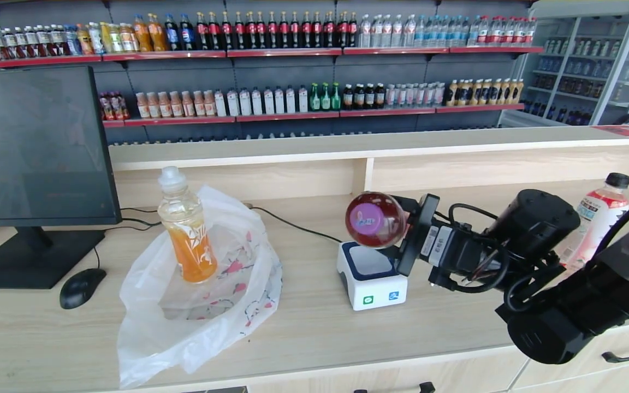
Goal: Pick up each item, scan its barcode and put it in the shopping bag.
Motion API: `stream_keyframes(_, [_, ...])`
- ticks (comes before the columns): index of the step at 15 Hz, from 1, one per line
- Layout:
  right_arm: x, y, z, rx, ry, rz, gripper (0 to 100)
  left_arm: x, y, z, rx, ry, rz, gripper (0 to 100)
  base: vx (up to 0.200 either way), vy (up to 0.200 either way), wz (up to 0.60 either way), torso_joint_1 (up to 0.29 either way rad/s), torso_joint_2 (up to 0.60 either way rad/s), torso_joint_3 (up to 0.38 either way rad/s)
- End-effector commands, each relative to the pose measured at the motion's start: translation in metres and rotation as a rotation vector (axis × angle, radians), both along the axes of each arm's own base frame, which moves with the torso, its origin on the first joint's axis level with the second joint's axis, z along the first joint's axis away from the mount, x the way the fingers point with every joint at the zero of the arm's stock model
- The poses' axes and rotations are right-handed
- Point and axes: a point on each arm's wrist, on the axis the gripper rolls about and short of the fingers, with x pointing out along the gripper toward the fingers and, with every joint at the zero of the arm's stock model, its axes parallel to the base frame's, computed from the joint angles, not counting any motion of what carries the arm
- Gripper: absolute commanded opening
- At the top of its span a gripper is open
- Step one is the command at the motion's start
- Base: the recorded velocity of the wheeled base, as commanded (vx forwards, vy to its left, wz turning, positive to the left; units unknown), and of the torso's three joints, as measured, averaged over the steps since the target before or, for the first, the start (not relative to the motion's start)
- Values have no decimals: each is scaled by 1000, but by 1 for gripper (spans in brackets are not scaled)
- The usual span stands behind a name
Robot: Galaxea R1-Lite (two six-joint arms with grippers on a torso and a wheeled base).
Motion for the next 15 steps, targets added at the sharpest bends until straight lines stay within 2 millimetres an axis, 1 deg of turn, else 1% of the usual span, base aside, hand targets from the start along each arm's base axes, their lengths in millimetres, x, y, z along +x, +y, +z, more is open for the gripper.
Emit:
stream_keyframes(1, [0,3,-12,-33,13,30,0,0,0,0,-3,1,-1,100,0,0,0,0,0,0])
stream_keyframes(2, [-1,3,-14,-40,15,38,0,0,0,0,-3,3,-1,100,0,0,0,0,0,0])
stream_keyframes(3, [-3,3,-21,-73,6,89,0,0,0,-1,-6,6,-1,100,0,0,0,0,0,0])
stream_keyframes(5, [-3,2,-29,-109,-16,171,0,0,0,-1,-10,8,-1,100,0,0,0,0,0,0])
stream_keyframes(6, [-3,2,-31,-117,-18,180,0,0,0,-1,-10,9,-1,100,0,0,0,0,0,0])
stream_keyframes(7, [-3,2,-39,-133,-7,195,0,0,0,-1,0,8,-1,100,0,0,0,0,0,0])
stream_keyframes(11, [0,3,-38,-130,-15,193,0,0,0,-1,14,8,-2,100,0,0,0,0,0,0])
stream_keyframes(15, [7,-5,-29,-117,-47,162,0,0,0,-1,17,8,-2,100,0,0,0,0,0,0])
